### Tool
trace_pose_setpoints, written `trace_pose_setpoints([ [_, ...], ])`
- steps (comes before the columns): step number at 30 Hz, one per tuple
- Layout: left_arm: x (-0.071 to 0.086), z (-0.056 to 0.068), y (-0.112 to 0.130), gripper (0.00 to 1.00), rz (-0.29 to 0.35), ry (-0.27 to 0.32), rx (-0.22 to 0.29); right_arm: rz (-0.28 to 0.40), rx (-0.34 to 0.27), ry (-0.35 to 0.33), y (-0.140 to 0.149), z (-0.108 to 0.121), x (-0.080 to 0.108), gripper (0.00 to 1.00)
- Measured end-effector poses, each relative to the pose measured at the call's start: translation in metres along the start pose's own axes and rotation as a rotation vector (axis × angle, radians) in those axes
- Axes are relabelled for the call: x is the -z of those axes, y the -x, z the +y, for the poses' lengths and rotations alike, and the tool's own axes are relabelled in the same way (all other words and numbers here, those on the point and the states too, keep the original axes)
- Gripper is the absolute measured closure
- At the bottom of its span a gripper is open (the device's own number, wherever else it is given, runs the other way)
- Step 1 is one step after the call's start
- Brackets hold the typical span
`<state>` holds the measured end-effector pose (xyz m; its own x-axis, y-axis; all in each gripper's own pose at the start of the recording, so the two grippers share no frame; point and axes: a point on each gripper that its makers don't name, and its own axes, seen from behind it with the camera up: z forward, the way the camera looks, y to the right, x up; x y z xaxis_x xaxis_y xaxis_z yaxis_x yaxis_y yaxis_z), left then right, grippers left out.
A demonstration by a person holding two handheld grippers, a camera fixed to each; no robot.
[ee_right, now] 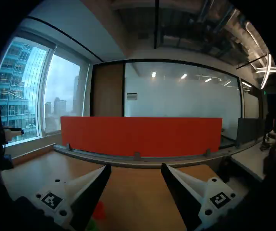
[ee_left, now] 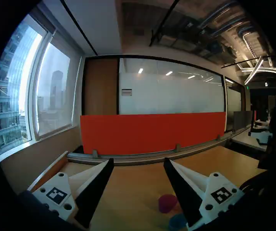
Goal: Pour water
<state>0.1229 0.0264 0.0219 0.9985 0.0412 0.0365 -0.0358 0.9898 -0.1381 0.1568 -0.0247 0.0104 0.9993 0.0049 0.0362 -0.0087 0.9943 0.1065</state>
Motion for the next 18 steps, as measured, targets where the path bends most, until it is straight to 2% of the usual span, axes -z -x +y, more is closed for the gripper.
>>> trace_pose_setpoints([
  [6, -0.003, 0.009, 0.005, 0.04, -0.009, 0.053, 0.011, -0.004, -0.008, -0.056, 0.0, -0.009, 0.0, 0.0],
  [11, -0.003, 0.017, 0.009, 0.04, -0.016, 0.095, -0.003, -0.009, -0.013, -0.117, -0.001, -0.017, 0.0, 0.0],
  [18, -0.002, 0.034, 0.015, 0.04, -0.03, 0.175, 0.006, -0.024, -0.013, -0.209, 0.0, -0.031, 0.002, 0.0],
])
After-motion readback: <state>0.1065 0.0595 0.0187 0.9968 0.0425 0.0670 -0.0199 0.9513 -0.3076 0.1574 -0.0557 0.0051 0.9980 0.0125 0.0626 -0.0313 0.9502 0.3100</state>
